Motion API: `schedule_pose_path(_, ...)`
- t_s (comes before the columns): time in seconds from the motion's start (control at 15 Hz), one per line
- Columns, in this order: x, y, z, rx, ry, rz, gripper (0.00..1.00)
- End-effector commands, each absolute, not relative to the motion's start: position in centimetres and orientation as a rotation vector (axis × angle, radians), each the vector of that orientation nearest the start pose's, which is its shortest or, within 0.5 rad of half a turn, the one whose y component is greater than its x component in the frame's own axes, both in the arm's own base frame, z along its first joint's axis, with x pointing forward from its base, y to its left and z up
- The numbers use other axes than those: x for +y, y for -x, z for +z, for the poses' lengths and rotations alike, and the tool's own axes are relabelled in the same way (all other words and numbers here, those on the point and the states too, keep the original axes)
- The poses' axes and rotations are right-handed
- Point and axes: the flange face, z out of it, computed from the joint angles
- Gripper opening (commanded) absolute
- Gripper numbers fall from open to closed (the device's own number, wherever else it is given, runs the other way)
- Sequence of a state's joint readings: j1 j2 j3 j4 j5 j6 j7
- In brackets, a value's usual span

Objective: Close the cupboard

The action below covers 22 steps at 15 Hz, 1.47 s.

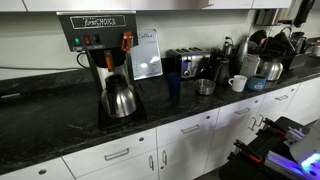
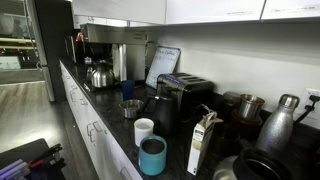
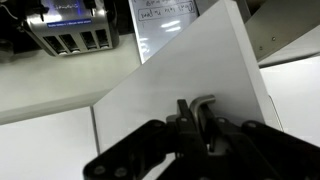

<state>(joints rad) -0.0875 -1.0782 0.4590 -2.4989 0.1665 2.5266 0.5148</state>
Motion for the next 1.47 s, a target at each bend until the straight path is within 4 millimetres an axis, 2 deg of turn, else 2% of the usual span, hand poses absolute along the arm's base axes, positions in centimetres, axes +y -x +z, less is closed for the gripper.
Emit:
schedule_pose_path(0.0, 20.6, -31.2, 66.7, 0.244, 2.613, -1.369, 0.04)
schedule_pose_path(0.07, 20.7, -31.1, 66.7, 0.249, 2.620, -1.366, 0.04)
schedule_pose_path(0.13, 18.3, -25.5, 68.3, 0.288, 2.579, -1.523, 0.04)
schedule_pose_path(0.2, 18.3, -25.5, 68.3, 0.289, 2.579, -1.523, 0.15)
schedule_pose_path(0.73, 18.3, -25.5, 68.3, 0.289, 2.579, -1.524, 0.15)
schedule_pose_path(0.8, 18.2, -25.6, 68.2, 0.296, 2.579, -1.524, 0.04)
schedule_pose_path(0.87, 18.2, -25.8, 68.2, 0.297, 2.576, -1.525, 0.04)
schedule_pose_path(1.4, 21.3, -28.3, 67.9, 0.249, 2.527, -1.568, 0.04)
